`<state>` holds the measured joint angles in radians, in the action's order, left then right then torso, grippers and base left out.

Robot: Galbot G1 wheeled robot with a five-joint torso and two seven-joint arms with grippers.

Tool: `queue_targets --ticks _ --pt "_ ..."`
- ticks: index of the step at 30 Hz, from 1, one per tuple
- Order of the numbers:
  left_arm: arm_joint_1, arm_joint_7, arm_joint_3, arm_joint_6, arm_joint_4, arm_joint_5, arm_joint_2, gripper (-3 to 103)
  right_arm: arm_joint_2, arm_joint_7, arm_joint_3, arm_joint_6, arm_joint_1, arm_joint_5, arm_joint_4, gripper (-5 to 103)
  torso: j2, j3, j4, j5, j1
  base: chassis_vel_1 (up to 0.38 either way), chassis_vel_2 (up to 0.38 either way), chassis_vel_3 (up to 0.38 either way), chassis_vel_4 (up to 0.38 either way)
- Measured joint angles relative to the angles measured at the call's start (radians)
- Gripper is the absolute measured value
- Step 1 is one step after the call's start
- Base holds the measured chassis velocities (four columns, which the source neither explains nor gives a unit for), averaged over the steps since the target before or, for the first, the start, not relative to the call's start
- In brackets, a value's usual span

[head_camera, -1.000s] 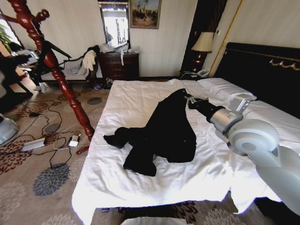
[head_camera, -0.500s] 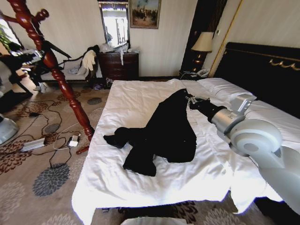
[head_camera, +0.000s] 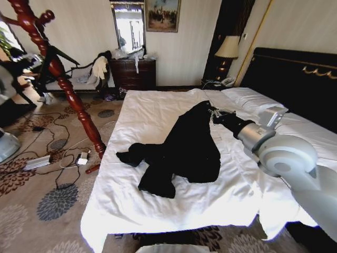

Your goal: Pick up the clothes from the bed and hang them on the clothes hanger.

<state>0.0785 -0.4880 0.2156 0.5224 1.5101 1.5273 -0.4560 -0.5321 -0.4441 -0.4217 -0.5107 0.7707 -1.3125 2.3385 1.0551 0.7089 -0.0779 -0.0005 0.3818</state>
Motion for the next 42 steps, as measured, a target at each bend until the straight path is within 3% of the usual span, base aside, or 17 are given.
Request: queue_targets --ticks 3,7,13,22,30,42 --pt "-0.059 -0.014 -0.045 0.034 -0.019 -0.025 -0.022 100 0.000 0.000 -0.002 0.000 0.008 0.004 -0.002 0 0.000 0.000 0.0003 0.0003 0.000 0.000 0.000 0.000 0.000" --pt "-0.222 -0.033 -0.152 0.098 -0.094 -0.045 -0.078 100 -0.005 0.002 -0.003 0.000 0.025 0.028 -0.007 0 0.000 0.000 -0.0001 0.0008 0.000 0.000 0.000 0.000 0.000" --pt "-0.333 -0.014 -0.232 0.110 -0.252 -0.101 -0.140 100 -0.002 0.003 -0.015 -0.001 0.037 0.030 -0.005 0 0.000 0.000 0.0001 0.0003 0.000 0.000 0.000 0.000 0.000" --pt "-0.375 0.014 -0.262 0.114 -0.336 -0.186 -0.183 100 -0.003 0.003 -0.021 -0.001 0.051 0.038 -0.006 0 0.000 0.000 0.0002 0.0004 0.000 0.000 0.000 0.000 0.000" --pt "-0.503 0.028 -0.340 0.122 -0.490 -0.234 -0.259 103 -0.005 0.002 -0.021 -0.001 0.051 0.037 -0.004 0 0.000 0.000 -0.0002 0.0006 0.000 0.000 0.000 0.000 0.000" --pt "-0.592 0.037 -0.399 0.160 -0.658 -0.288 -0.345 96 -0.007 -0.001 -0.034 -0.002 0.072 0.038 0.001 0 0.000 0.000 0.0000 0.0004 0.000 0.000 0.000 0.000 0.000"
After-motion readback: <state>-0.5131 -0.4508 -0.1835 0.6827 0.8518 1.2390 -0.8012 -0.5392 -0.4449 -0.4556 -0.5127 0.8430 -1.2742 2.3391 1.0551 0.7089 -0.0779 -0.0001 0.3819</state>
